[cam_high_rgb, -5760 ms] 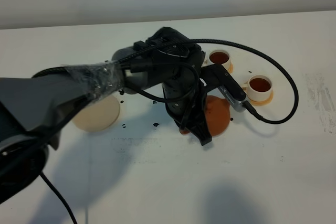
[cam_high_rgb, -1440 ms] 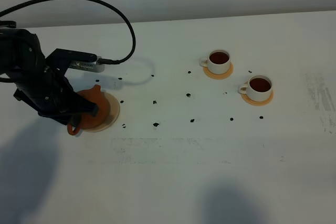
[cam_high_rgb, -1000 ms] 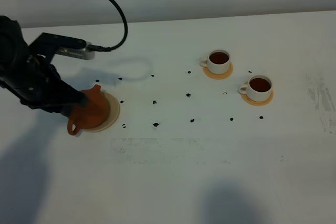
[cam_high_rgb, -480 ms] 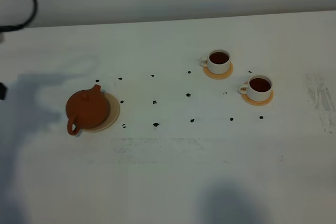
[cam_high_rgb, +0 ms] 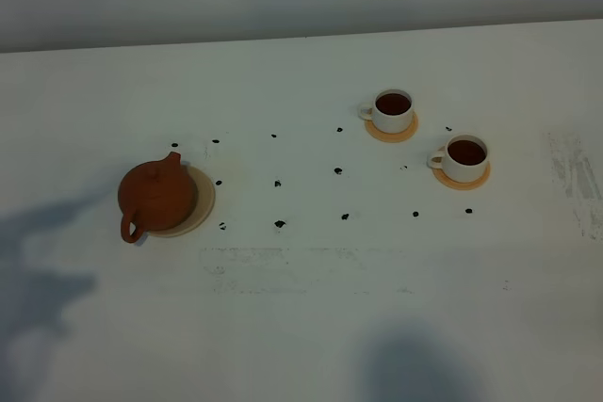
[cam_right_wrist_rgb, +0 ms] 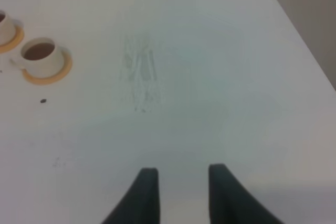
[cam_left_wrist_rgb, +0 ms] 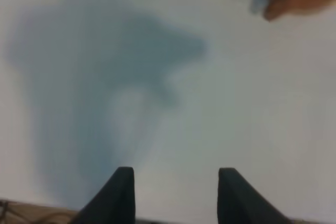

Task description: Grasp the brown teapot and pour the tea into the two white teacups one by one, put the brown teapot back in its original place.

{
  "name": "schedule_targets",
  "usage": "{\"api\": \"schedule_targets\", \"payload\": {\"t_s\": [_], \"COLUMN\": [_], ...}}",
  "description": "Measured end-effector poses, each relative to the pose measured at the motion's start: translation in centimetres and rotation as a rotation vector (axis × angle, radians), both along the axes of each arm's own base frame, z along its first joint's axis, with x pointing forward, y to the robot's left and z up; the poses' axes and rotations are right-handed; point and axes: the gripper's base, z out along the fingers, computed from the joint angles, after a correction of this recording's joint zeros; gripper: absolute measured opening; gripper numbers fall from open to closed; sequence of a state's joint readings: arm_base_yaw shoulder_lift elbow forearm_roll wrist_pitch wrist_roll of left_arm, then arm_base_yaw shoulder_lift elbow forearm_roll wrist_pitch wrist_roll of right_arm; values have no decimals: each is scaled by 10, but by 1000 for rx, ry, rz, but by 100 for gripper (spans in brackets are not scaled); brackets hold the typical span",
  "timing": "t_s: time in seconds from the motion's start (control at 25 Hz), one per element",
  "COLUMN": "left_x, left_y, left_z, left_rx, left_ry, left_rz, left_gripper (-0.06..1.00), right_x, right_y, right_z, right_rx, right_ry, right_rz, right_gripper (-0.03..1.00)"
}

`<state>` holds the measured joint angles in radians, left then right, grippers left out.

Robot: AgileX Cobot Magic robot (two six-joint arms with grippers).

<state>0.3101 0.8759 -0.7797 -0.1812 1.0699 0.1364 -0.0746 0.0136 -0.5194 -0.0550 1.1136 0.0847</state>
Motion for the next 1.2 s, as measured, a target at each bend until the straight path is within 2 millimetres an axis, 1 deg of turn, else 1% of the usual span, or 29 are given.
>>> {"api": "schedule_targets", "payload": {"t_s": [0.08,0.16,0.24,0.36,0.52,0.64,0.84,1.2], "left_x": [-22,-42,-56,-70,-86,-96,-107,-108], "left_y": [-7,-13,-17,-21,-27,-30,-34,-34], "left_z": [-2,-3,-6,-15,-34,-45,-45,-44], "left_rx": [2,24,54,90,98,105,116,119], "left_ry": [-15,-69,-119,-189,-231,-255,-326,-338], "left_rz": [-4,-6,-3,-9,-42,-53,-106,-110], "left_gripper": [36,36,36,36,36,36,36,36], "right_x": [0,0,0,0,0,0,0,0], "right_y": [0,0,0,0,0,0,0,0], "right_z": [0,0,0,0,0,0,0,0], "right_rx": [0,0,0,0,0,0,0,0], "right_ry": [0,0,0,0,0,0,0,0], "right_rz": [0,0,0,0,0,0,0,0], "right_gripper": [23,23,23,23,23,23,23,23]}}
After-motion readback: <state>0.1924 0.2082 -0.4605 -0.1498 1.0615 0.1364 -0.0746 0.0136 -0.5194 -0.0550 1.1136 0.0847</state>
